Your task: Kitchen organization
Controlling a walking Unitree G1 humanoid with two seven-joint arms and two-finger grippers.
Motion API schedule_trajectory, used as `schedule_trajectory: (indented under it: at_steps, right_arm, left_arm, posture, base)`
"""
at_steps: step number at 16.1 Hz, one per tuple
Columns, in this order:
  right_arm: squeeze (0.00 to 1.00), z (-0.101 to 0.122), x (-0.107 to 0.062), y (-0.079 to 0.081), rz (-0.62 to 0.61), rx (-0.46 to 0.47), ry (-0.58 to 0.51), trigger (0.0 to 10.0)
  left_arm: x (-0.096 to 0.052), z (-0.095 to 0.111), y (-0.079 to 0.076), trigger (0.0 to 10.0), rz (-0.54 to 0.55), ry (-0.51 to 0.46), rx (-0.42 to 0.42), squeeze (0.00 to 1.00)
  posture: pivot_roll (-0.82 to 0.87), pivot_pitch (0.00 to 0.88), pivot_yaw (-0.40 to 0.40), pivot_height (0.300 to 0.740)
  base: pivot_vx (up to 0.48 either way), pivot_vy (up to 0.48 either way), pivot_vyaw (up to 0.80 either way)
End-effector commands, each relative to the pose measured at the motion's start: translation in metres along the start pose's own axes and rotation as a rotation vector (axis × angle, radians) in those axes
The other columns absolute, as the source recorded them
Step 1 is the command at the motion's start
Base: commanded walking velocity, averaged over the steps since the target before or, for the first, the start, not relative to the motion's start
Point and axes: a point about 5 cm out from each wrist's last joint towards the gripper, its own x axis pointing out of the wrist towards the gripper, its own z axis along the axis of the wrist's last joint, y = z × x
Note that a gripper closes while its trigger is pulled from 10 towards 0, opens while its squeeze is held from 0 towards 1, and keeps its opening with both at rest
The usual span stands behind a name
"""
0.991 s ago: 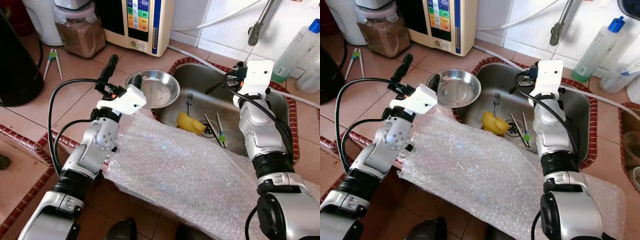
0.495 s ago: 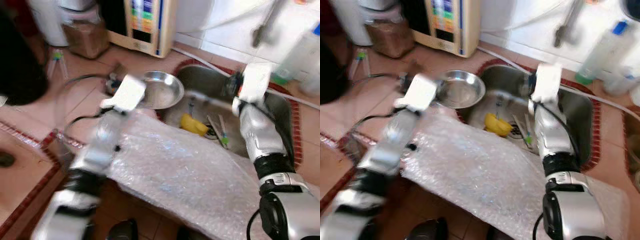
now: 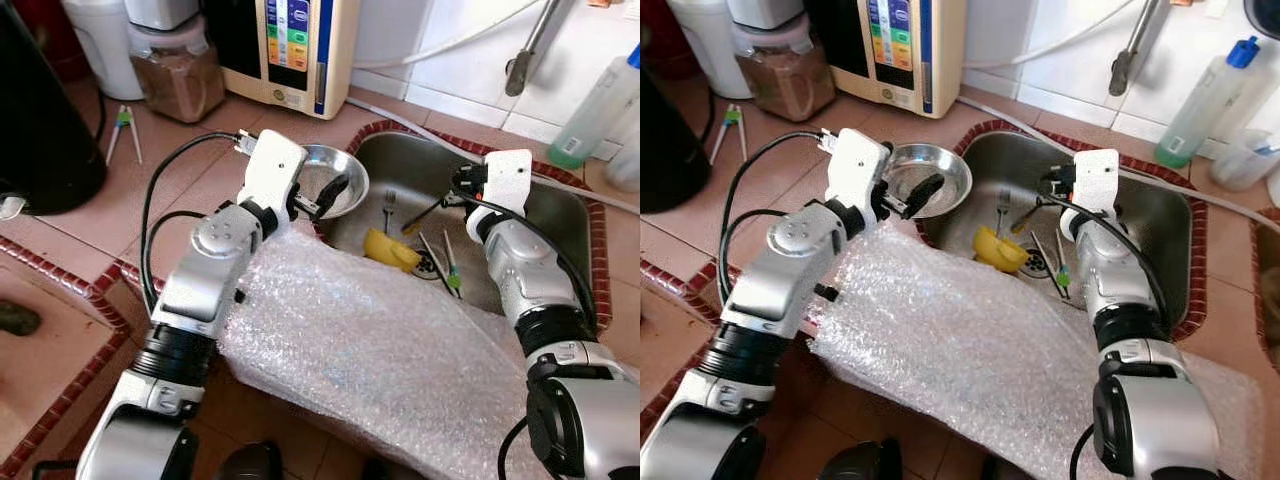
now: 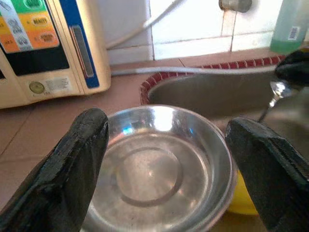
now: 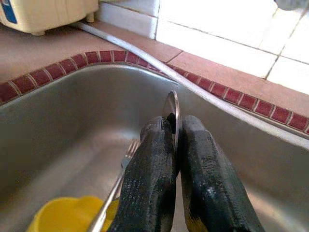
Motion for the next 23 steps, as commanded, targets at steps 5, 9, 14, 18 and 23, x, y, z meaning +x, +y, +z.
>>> schedule_trajectory:
  at_steps: [5,9,14,18,23]
  right_arm:
    - [1.0,-0.013,-0.002,-0.002,0.0,0.049,0.06,10.0]
    - [1.0,-0.017,-0.003,-0.002,0.002,0.046,0.078,10.0]
    - [1.0,-0.015,-0.002,0.004,0.043,0.075,0.055,10.0]
    - [1.0,0.001,-0.002,0.023,0.194,0.109,-0.05,10.0]
    - [1.0,0.026,-0.012,0.048,0.46,0.03,-0.176,10.0]
  left_arm:
    - [-0.009,0.007,-0.018,10.0,-0.26,0.108,-0.014,0.0]
    - [-0.014,0.005,-0.019,10.0,-0.301,0.146,-0.004,0.0]
    - [-0.007,0.009,-0.001,10.0,-0.13,0.11,-0.024,0.0]
    - [0.002,0.012,0.033,10.0,0.142,0.071,-0.067,0.0]
    - [0.008,-0.002,0.061,10.0,0.369,0.067,-0.214,1.0]
  posture:
    - [0.05,0.135,0.015,0.74]
    - [0.05,0.133,0.014,0.74]
    - [0.05,0.124,0.004,0.74]
    - [0.05,0.12,0.004,0.74]
    - [0.04,0.131,0.014,0.74]
  base:
    - [0.0,0.0,0.0]
    - [0.0,0.0,0.0]
    - [0.0,0.0,0.0]
    - [0.0,0.0,0.0]
    - [0.0,0.0,0.0]
